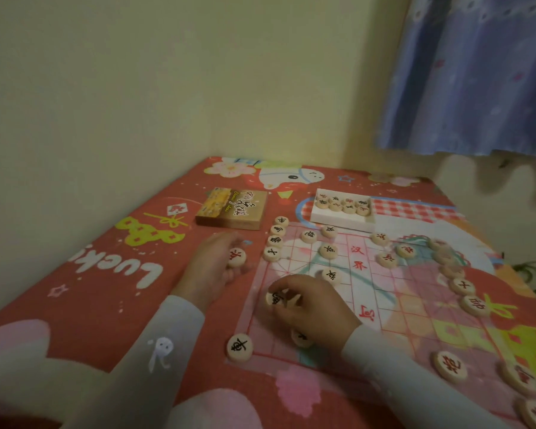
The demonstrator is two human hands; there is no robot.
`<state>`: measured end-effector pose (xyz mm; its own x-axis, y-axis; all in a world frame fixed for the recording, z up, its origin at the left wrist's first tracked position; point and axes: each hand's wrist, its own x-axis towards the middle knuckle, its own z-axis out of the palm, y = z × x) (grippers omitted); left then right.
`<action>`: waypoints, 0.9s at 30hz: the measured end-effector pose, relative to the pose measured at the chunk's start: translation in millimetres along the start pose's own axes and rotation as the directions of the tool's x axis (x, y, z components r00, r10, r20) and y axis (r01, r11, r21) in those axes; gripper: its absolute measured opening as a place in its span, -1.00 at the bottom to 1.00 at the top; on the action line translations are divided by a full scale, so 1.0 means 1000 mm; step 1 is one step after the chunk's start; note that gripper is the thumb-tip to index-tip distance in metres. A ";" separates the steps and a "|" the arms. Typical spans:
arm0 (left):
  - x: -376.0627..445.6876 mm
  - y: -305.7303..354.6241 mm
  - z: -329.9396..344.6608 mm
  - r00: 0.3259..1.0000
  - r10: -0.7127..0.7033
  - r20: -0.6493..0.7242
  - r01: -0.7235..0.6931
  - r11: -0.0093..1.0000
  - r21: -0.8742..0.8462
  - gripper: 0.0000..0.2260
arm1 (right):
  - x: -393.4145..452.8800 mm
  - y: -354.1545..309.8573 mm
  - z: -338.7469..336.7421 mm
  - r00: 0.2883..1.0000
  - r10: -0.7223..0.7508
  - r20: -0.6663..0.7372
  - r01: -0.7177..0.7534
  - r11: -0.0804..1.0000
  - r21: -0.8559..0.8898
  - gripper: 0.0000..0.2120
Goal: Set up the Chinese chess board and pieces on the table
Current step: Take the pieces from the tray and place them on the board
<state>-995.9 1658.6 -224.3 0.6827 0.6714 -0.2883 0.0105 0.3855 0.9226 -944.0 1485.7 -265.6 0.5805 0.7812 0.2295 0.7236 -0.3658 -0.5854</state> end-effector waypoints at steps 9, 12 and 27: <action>0.000 -0.005 -0.005 0.999 -0.035 0.026 0.035 0.999 0.001 -0.94 | 0.011 -0.015 0.024 0.984 -0.105 0.144 0.109 0.994 -0.026 -0.84; -0.001 -0.007 -0.005 0.998 -0.055 0.044 0.056 0.998 -0.020 -0.96 | 0.012 -0.014 0.029 0.977 -0.111 0.183 0.120 0.992 -0.036 -0.80; -0.021 -0.033 0.043 0.924 -0.112 0.365 0.037 0.978 0.207 -0.77 | 0.005 0.013 -0.021 0.974 0.060 -0.217 -0.055 0.998 0.030 -0.66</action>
<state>-979.3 1604.5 -237.4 0.8963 0.3465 -0.2766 0.1866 0.2710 0.9443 -924.1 1474.2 -255.4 0.6902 0.6293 0.3571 0.6791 -0.3930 -0.6200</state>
